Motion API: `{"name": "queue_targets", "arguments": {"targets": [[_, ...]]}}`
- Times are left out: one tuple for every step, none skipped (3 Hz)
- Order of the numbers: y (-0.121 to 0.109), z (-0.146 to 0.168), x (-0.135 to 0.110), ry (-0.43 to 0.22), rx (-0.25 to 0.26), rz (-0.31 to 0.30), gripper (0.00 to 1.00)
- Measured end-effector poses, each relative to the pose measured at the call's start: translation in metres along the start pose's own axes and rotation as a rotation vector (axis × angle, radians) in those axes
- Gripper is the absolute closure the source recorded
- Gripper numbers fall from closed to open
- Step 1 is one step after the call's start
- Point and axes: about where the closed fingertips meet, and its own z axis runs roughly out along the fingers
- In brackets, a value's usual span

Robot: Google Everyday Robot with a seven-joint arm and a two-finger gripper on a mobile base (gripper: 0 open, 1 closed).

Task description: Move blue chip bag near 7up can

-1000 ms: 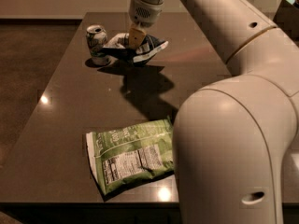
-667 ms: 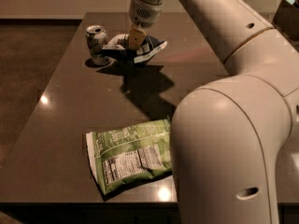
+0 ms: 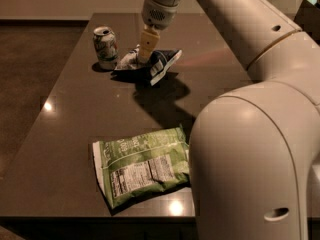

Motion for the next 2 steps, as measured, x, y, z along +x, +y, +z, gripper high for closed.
{"name": "queue_targets", "arguments": {"targets": [[-0.0016, 0.0032, -0.0019, -0.004, 0.003, -0.001, 0.0], [-0.0016, 0.0033, -0.0019, -0.004, 0.003, -0.001, 0.0]]}}
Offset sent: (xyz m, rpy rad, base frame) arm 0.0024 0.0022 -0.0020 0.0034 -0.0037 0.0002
